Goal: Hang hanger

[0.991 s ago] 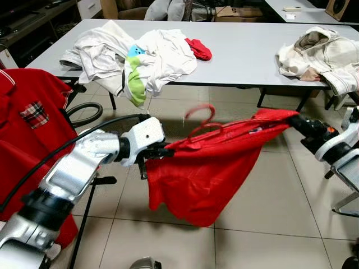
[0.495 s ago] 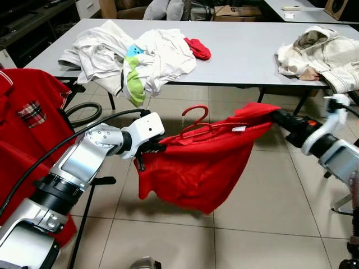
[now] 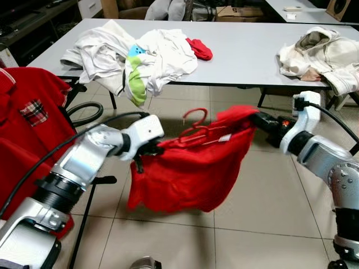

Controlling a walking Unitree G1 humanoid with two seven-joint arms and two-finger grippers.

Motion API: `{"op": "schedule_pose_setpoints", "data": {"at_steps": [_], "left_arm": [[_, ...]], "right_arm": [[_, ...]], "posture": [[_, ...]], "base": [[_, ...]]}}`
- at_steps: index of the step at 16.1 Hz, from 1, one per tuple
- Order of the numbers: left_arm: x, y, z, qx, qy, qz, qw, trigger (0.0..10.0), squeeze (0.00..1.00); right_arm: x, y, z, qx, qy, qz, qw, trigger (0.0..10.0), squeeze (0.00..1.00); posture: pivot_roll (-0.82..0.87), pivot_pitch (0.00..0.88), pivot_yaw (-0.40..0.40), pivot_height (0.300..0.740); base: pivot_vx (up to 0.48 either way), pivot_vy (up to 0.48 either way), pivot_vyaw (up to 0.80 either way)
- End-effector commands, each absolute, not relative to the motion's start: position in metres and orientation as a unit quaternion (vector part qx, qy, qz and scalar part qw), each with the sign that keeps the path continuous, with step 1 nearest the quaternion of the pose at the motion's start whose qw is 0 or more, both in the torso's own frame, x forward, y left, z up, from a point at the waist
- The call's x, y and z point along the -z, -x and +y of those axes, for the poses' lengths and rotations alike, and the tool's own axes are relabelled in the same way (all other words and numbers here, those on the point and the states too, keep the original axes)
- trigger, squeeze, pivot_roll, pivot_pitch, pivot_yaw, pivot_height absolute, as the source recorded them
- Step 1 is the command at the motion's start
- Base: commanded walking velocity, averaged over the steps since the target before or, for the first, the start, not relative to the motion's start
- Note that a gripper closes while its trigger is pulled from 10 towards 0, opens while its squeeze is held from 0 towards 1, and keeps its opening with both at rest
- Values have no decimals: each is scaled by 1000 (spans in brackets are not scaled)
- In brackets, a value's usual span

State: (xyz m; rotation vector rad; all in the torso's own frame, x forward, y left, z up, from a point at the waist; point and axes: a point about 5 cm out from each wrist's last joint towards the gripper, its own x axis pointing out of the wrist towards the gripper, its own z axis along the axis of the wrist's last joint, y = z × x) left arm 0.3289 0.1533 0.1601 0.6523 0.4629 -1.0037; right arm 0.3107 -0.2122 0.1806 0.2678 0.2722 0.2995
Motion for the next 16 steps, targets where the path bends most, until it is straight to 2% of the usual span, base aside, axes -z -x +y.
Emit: {"op": "schedule_pose_setpoints", "data": {"at_steps": [1,3,5,6,9,11,13,16], "left_arm": [[-172,-331,170,450,-300,218,813,0,0],[-172,-327,170,458,-275,229,814,0,0],[-168,-324,167,458,-266,244,812,0,0],[-155,-320,158,460,-271,265,803,0,0],[-139,-317,145,463,-265,292,794,0,0],[-135,-320,148,445,-268,299,800,0,0],[-141,-326,151,425,-242,291,822,0,0],[-148,-325,157,432,-224,292,824,0,0]], "right_arm": [[-174,-314,-238,-52,-97,141,984,0,0],[-169,-316,-242,-9,-74,143,987,0,0],[-168,-317,-234,8,-58,132,990,0,0],[-173,-319,-207,10,-40,93,995,0,0],[-184,-317,-177,8,-1,58,998,0,0],[-186,-313,-169,10,32,50,998,0,0],[-179,-305,-159,9,101,50,994,0,0],[-171,-301,-164,29,161,55,985,0,0]], "posture": [[-72,0,22,740],[-69,0,31,740],[-66,0,36,740],[-64,0,48,740],[-66,0,57,740],[-69,0,63,740],[-71,0,68,740],[-71,0,68,740]], "base": [[0,0,0],[0,0,0],[0,0,0],[0,0,0],[0,0,0],[0,0,0],[0,0,0],[0,0,0]]}}
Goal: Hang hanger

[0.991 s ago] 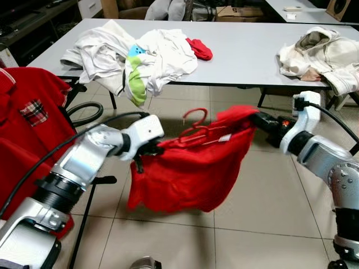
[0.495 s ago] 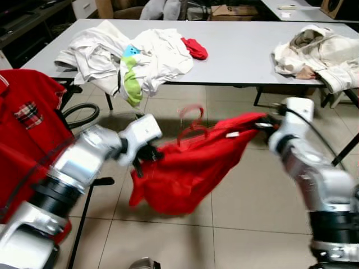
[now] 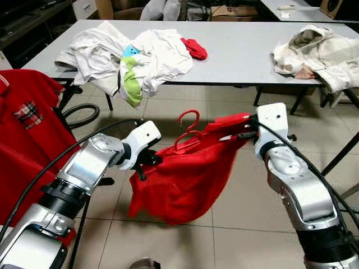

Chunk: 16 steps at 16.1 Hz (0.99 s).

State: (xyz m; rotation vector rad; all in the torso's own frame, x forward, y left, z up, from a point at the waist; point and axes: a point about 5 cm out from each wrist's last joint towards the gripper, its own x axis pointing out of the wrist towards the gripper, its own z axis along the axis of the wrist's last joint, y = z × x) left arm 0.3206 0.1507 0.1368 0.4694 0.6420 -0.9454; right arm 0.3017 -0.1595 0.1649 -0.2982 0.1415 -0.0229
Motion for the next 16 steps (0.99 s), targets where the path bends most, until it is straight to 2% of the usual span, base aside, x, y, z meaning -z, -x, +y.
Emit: {"op": "schedule_pose_setpoints", "data": {"at_steps": [1,4,5,6,9,11,16], "left_arm": [[-151,-324,160,436,-218,294,822,0,0],[-165,-319,160,467,-197,285,814,0,0],[-172,-313,154,498,-190,281,798,0,0],[-173,-311,152,506,-189,280,794,0,0],[-178,-317,151,486,-197,272,807,0,0],[-178,-319,154,476,-203,277,810,0,0],[-157,-312,149,478,-208,308,795,0,0]], "right_arm": [[-167,-301,-168,35,167,62,983,0,0],[-153,-302,-176,44,173,89,980,0,0],[-144,-303,-176,33,164,108,980,0,0],[-141,-304,-176,25,165,113,979,0,0],[-129,-304,-164,-32,190,142,971,0,0],[-124,-303,-164,-37,194,149,969,0,0],[-145,-308,-163,-20,173,102,979,0,0]], "posture": [[-70,0,68,740],[-65,0,62,740],[-64,0,63,740],[-64,0,63,740],[-67,0,67,740],[-65,0,66,740],[-73,0,70,740]], "base": [[0,0,0],[0,0,0],[0,0,0],[0,0,0],[0,0,0],[0,0,0],[0,0,0]]}}
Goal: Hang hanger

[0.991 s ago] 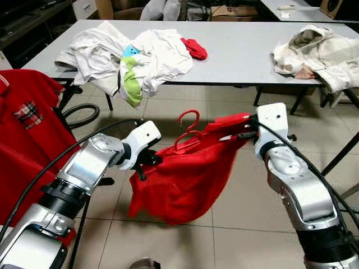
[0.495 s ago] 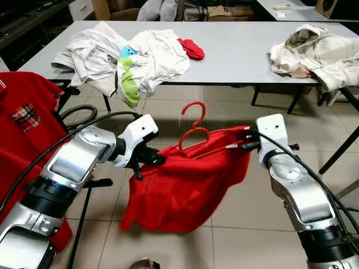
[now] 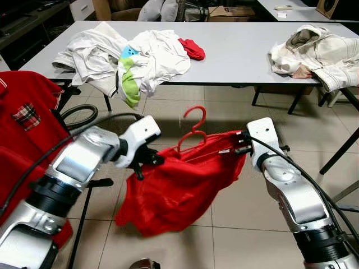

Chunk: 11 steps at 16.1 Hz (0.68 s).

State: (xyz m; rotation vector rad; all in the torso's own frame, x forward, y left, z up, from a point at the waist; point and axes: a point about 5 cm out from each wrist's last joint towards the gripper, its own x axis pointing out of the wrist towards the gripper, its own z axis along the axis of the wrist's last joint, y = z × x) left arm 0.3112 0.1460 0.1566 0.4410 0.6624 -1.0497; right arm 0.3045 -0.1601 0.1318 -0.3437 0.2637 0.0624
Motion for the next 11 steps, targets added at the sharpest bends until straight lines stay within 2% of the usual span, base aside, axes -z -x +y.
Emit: {"op": "schedule_pose_setpoints", "data": {"at_steps": [1,6,11], "left_arm": [[-153,-306,143,500,-210,316,778,0,0],[-136,-310,148,478,-230,345,774,0,0],[-148,-326,140,450,-215,299,813,0,0]], "right_arm": [[-153,-310,-164,-16,166,88,982,0,0],[-170,-312,-160,-32,164,71,983,0,0],[-160,-307,-151,-41,172,100,979,0,0]], "posture": [[-73,0,71,740],[-74,0,68,740],[-75,0,67,740]], "base": [[0,0,0],[0,0,0],[0,0,0]]}}
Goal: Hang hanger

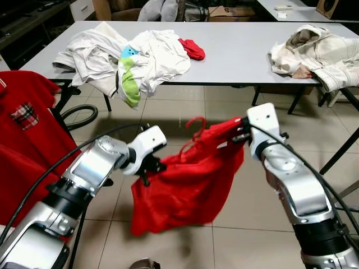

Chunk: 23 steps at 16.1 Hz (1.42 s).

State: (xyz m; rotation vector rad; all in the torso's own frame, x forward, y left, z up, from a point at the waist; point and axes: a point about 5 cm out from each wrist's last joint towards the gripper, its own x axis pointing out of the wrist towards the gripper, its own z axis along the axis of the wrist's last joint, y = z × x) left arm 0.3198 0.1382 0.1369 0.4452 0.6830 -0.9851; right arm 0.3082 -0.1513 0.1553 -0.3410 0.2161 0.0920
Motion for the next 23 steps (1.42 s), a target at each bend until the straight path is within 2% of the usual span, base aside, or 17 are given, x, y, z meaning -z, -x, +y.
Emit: {"op": "schedule_pose_setpoints", "data": {"at_steps": [1,8,9,11,13,14,18,21,23], "left_arm": [[-150,-326,139,453,-208,295,815,0,0],[-168,-326,125,486,-156,252,822,0,0],[-170,-326,123,491,-151,249,821,0,0],[-169,-326,122,495,-152,250,818,0,0],[-168,-325,121,499,-151,251,816,0,0],[-168,-326,123,498,-151,251,816,0,0],[-173,-333,141,479,-162,247,826,0,0],[-176,-335,149,482,-173,239,825,0,0],[-181,-334,149,514,-178,221,810,0,0]], "right_arm": [[-158,-307,-152,-40,173,104,979,0,0],[-150,-306,-147,-57,174,122,976,0,0],[-150,-305,-146,-63,169,122,976,3843,0],[-152,-305,-144,-70,168,119,976,10000,0],[-153,-306,-142,-75,166,115,977,10000,0],[-157,-305,-142,-85,158,104,978,10000,1000],[-175,-283,-152,-189,148,74,968,10000,1000],[-193,-265,-175,-278,142,64,948,10000,1000],[-211,-255,-200,-344,166,51,923,10000,1000]], "posture": [[-77,0,66,740],[-75,0,67,740],[-75,0,67,740],[-77,0,69,740],[-78,0,70,740],[-77,0,70,740],[-74,0,70,740],[-80,0,76,740],[-93,0,82,740]], "base": [[0,0,0],[0,0,0],[0,0,0],[0,0,0],[0,0,0],[0,0,0],[0,0,0],[0,0,0],[0,0,0]]}}
